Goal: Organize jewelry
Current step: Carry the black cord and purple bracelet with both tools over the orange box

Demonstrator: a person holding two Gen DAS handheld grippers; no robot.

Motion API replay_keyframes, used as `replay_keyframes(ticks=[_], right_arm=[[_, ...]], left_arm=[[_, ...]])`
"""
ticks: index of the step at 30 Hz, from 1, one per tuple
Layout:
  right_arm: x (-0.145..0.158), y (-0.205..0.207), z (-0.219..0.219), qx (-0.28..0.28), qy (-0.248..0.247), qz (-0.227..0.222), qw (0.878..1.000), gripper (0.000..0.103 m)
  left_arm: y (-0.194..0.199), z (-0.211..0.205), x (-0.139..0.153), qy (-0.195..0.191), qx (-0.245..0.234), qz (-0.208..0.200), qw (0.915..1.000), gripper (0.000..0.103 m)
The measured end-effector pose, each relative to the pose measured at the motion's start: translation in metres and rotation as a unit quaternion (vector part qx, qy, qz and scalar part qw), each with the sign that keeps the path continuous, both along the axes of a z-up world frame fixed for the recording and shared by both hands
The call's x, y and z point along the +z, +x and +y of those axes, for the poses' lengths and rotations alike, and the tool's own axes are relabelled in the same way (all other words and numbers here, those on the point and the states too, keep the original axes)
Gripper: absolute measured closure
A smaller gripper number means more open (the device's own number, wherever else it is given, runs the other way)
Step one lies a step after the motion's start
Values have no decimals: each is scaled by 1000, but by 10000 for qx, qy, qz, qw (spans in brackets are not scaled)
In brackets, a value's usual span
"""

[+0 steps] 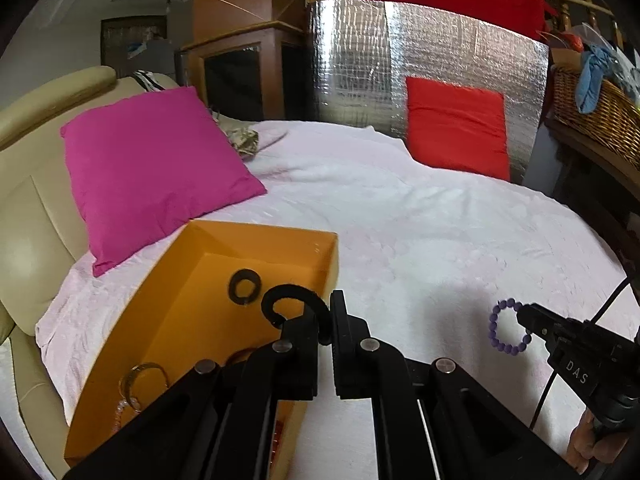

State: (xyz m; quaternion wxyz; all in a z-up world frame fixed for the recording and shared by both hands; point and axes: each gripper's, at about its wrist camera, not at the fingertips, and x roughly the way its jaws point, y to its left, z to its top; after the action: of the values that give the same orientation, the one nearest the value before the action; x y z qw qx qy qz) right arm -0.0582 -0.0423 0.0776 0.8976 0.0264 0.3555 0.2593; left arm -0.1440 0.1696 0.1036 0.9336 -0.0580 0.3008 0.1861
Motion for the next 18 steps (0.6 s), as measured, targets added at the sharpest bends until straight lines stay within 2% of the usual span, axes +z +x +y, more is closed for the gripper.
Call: replay_keyframes(ticks=[8,18], right_arm=[[3,-6,10,99,-31,-97,9999,92],[22,-21,39,339,319,-313,9984,92]], left_arm=[[-10,13,5,155,326,-72,9993,97],[-24,25,5,273,574,-80,9979,97]])
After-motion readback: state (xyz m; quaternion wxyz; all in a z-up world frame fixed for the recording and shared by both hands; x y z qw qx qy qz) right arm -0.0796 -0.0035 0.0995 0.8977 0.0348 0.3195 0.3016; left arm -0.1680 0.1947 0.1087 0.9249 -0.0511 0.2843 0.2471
